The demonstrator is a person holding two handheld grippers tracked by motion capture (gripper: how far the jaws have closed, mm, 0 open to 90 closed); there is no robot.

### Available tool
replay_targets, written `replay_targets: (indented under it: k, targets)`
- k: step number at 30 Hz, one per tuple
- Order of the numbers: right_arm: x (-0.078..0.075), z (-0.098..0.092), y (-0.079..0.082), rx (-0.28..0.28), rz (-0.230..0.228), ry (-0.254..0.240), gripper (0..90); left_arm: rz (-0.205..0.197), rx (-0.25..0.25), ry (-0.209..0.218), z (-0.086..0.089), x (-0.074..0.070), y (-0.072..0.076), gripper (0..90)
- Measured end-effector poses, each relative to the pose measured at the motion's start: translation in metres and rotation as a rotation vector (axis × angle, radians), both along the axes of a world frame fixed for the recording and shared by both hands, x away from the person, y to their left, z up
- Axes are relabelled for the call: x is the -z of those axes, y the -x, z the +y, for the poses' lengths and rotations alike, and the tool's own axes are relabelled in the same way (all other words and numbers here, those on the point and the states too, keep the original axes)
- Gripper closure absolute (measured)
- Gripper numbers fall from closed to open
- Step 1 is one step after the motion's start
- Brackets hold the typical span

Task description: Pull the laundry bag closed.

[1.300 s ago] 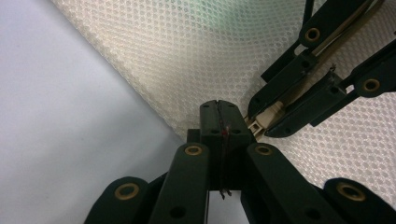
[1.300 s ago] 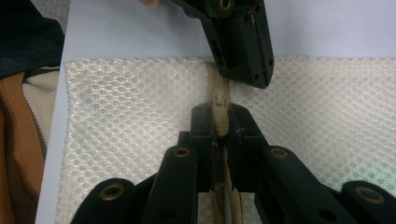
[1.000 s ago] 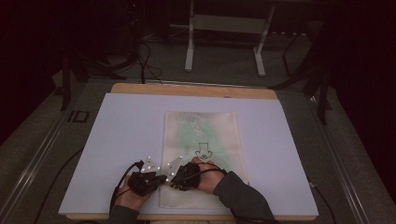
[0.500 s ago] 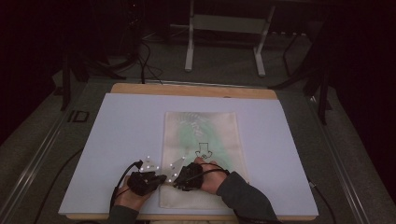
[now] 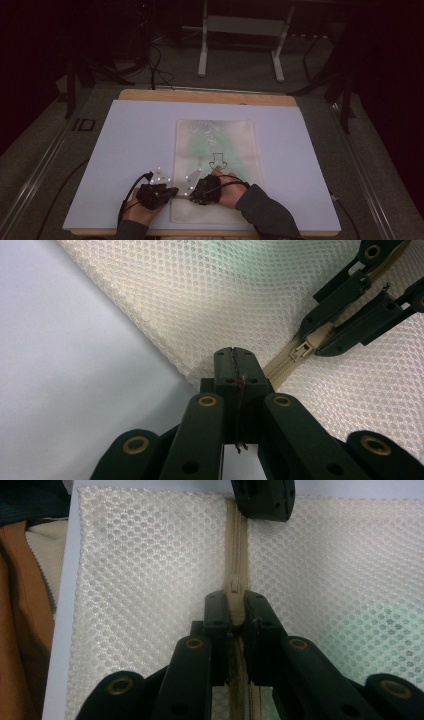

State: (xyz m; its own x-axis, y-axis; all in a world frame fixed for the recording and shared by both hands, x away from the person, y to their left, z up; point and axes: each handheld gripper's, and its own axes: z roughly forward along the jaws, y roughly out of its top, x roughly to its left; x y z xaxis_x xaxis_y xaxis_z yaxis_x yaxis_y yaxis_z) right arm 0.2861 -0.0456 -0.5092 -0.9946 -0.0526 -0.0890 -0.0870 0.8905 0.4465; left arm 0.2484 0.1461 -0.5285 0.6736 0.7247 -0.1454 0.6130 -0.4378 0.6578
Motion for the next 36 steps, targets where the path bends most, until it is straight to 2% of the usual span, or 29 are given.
replay_targets:
  k: [36]
  targets:
    - [-0.002, -0.019, 0.002, 0.007, -0.004, 0.019, 82.2, 0.0, 0.0, -0.002, 0.0, 0.0, 0.0, 89.3]
